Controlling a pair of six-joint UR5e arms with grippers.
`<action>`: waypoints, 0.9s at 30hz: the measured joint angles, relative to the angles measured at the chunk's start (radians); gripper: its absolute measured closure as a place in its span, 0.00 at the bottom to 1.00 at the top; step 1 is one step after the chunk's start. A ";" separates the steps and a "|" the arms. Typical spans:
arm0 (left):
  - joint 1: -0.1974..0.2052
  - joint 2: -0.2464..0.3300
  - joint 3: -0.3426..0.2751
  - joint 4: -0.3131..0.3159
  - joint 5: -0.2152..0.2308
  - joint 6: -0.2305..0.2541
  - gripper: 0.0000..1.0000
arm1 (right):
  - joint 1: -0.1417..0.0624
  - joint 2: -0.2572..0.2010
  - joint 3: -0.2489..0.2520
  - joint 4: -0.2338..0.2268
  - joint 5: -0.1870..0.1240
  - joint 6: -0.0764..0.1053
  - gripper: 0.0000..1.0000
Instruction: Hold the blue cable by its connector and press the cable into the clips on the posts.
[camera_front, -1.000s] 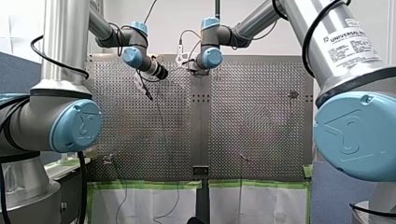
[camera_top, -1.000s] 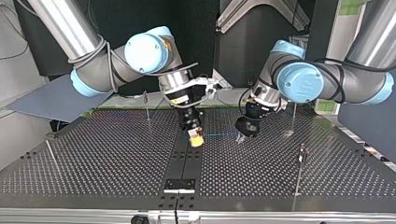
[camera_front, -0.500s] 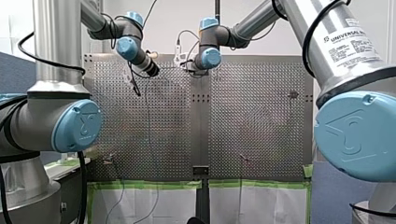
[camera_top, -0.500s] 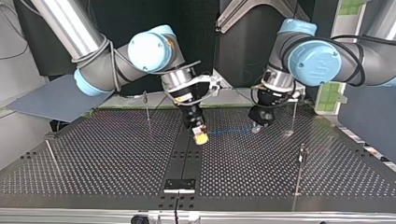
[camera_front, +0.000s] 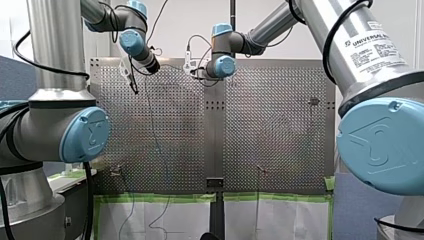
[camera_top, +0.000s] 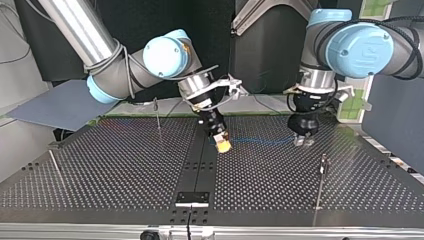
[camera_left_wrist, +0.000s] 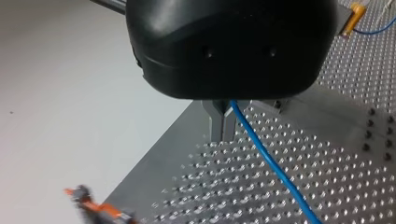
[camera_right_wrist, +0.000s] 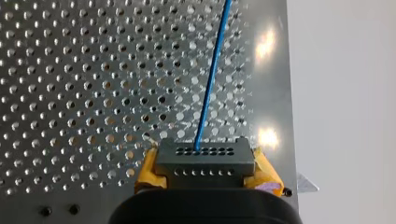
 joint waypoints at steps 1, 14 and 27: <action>0.002 0.003 0.000 -0.003 -0.008 0.008 1.00 | 0.000 0.000 0.000 -0.002 -0.004 0.001 1.00; 0.037 0.045 -0.035 -0.011 -0.124 0.073 1.00 | 0.010 0.000 -0.006 -0.010 -0.078 0.002 1.00; 0.087 0.046 -0.035 0.036 -0.238 0.067 1.00 | 0.041 0.000 -0.030 -0.006 -0.082 0.002 1.00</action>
